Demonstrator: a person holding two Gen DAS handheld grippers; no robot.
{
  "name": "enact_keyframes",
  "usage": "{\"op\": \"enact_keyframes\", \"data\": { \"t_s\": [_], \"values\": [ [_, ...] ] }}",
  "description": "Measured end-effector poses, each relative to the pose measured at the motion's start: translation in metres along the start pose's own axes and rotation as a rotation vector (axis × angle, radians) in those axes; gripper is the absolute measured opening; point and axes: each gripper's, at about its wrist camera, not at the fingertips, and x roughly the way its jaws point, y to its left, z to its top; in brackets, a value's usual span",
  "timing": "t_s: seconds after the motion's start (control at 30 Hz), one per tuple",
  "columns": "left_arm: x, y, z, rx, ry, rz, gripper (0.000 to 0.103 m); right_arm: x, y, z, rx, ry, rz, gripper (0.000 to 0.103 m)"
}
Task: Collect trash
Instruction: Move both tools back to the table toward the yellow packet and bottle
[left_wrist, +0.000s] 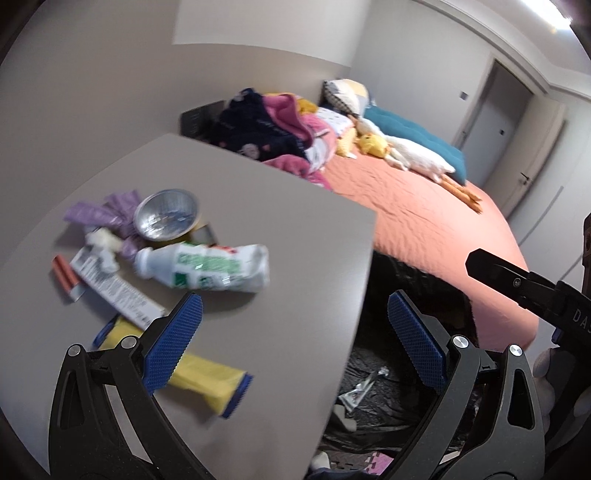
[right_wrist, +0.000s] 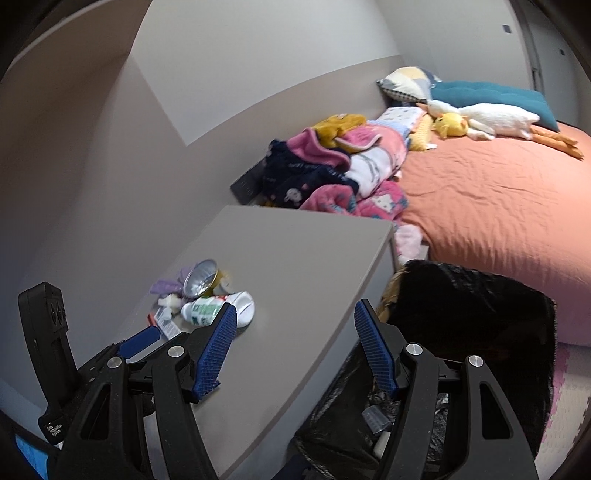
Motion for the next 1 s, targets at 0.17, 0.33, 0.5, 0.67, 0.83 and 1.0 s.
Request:
{"op": "enact_keyframes", "data": {
  "t_s": [0.17, 0.33, 0.5, 0.67, 0.83, 1.0],
  "values": [
    [0.0, 0.021, -0.008, -0.063, 0.013, 0.066, 0.097, 0.02, 0.017, -0.003, -0.061, 0.056, 0.03, 0.067],
    [0.004, 0.04, -0.018, -0.124, 0.033, 0.125, 0.097, 0.036, 0.028, -0.003, -0.119, 0.1, 0.054, 0.072],
    [0.012, 0.058, -0.027, -0.198, 0.055, 0.172, 0.097, 0.053, 0.038, -0.002, -0.17, 0.139, 0.076, 0.073],
    [0.023, 0.072, -0.033, -0.243, 0.084, 0.225, 0.097, 0.073, 0.05, 0.0, -0.222, 0.172, 0.097, 0.073],
    [0.031, 0.079, -0.041, -0.249, 0.113, 0.26, 0.097, 0.092, 0.061, 0.003, -0.262, 0.195, 0.109, 0.073],
    [0.036, 0.082, -0.048, -0.243, 0.136, 0.281, 0.097, 0.108, 0.074, 0.004, -0.3, 0.213, 0.117, 0.073]
  ]
}}
